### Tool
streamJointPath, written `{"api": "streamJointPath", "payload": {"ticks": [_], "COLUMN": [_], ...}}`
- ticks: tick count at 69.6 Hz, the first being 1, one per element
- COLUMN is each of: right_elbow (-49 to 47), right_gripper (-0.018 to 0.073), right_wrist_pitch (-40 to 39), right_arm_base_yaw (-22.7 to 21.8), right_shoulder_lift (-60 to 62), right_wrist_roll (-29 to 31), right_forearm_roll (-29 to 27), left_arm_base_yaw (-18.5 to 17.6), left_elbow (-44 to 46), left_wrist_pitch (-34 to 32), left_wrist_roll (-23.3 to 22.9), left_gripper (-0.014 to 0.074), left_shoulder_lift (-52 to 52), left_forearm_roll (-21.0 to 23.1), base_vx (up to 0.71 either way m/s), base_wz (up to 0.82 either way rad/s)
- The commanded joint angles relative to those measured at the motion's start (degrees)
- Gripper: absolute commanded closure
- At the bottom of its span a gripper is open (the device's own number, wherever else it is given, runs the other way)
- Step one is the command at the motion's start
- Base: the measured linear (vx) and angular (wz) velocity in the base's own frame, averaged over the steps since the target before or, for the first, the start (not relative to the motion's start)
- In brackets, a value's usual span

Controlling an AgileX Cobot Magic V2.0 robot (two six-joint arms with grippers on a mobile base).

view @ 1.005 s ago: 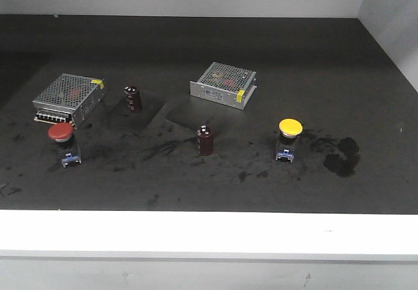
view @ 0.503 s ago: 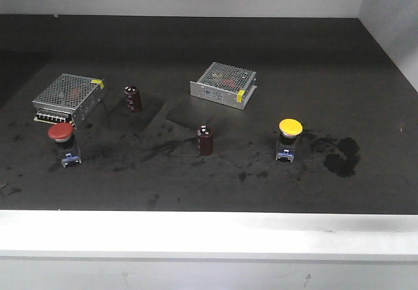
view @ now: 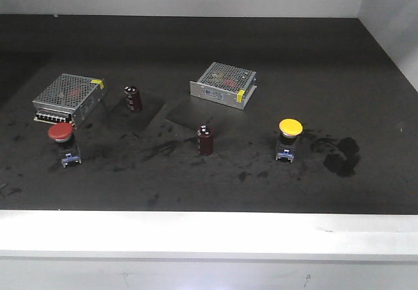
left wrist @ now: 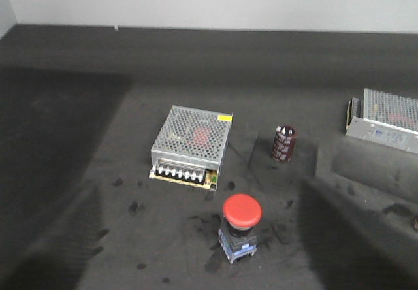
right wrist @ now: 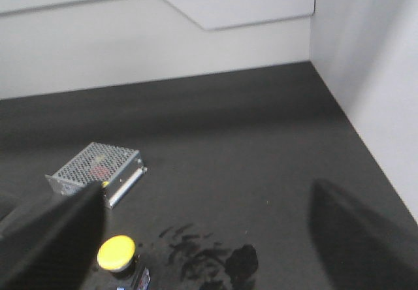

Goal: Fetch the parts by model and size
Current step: 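Move the left gripper down over the red-capped button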

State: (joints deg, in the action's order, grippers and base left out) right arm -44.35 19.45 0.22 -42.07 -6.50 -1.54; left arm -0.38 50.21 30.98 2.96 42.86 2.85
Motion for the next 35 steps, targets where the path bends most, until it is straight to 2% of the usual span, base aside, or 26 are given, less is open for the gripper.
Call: {"api": "streamJointPath", "payload": {"ticks": [1,10,20,35], "right_elbow": [-1.7,-1.7,-1.7,-1.7], "right_gripper": [-0.0166,-0.0163,-0.0136,-0.0066], "right_wrist_pitch": [-3.7,-3.6,-3.4,-3.4], "right_arm_base_yaw": [-0.2,-0.2,-0.2,-0.2], "right_shoulder_lift": [-0.3,-0.3,-0.3,-0.3], "right_wrist_roll": [0.4,0.3,0.3,0.3], "right_forearm_roll": [0.0,-0.1,-1.2,-1.4], "left_arm_base_yaw": [-0.1,-0.1,-0.1,-0.1], "left_elbow": [1.7,1.7,1.7,1.7], "left_wrist_pitch": [-4.6,-5.0,-1.9,6.3], "left_wrist_roll": [-0.3,-0.4,-0.4,-0.3], "left_gripper": [-0.0079,-0.0064,-0.0041,-0.0034], "left_shoulder_lift": [0.2,0.2,1.2,9.1], "left_forearm_roll": [0.6,0.6,0.8,5.9], "base_vx": [0.00,0.00,0.00,0.00], "base_wz": [0.00,0.00,0.00,0.00]}}
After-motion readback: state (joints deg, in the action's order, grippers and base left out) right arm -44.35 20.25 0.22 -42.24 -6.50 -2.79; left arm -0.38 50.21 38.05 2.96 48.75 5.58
